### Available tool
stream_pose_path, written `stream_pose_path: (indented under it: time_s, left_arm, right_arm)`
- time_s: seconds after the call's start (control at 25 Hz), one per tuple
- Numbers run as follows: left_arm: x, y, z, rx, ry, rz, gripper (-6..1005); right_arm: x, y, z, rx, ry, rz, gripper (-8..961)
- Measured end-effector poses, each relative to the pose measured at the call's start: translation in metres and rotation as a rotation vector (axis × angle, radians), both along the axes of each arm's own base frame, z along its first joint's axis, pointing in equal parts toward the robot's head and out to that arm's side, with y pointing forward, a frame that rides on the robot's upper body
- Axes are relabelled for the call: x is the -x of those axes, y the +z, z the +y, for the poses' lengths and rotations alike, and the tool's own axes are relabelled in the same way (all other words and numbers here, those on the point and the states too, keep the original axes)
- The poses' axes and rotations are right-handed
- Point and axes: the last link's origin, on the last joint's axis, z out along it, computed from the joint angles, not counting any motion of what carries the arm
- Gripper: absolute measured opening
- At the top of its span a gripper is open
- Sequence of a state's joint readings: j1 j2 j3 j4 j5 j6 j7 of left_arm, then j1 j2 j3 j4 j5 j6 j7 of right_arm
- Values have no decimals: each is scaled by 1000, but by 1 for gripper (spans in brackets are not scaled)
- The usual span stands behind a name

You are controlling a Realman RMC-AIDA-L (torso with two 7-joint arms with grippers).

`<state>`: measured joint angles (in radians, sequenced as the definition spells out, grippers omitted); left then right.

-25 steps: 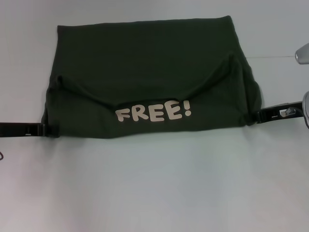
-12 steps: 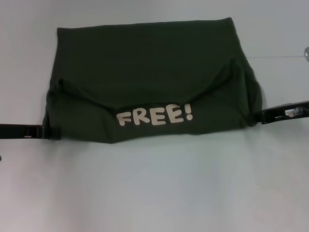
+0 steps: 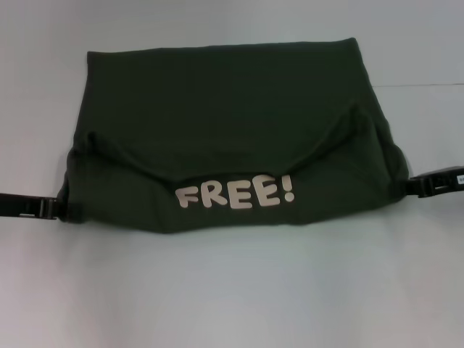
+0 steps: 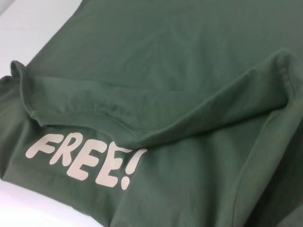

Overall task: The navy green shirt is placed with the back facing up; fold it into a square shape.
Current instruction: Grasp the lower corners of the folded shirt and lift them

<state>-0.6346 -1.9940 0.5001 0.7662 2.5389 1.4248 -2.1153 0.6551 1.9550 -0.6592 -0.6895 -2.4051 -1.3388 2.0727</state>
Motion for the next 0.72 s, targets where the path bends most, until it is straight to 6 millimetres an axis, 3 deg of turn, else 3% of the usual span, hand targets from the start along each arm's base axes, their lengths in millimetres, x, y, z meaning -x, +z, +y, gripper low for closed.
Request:
stream_pose_path:
  time_s: [0.72]
  left_arm:
    - [-6, 28, -43, 218, -101, -12, 68]
  right_arm:
    - [-17, 16, -38, 79, 10, 87, 30]
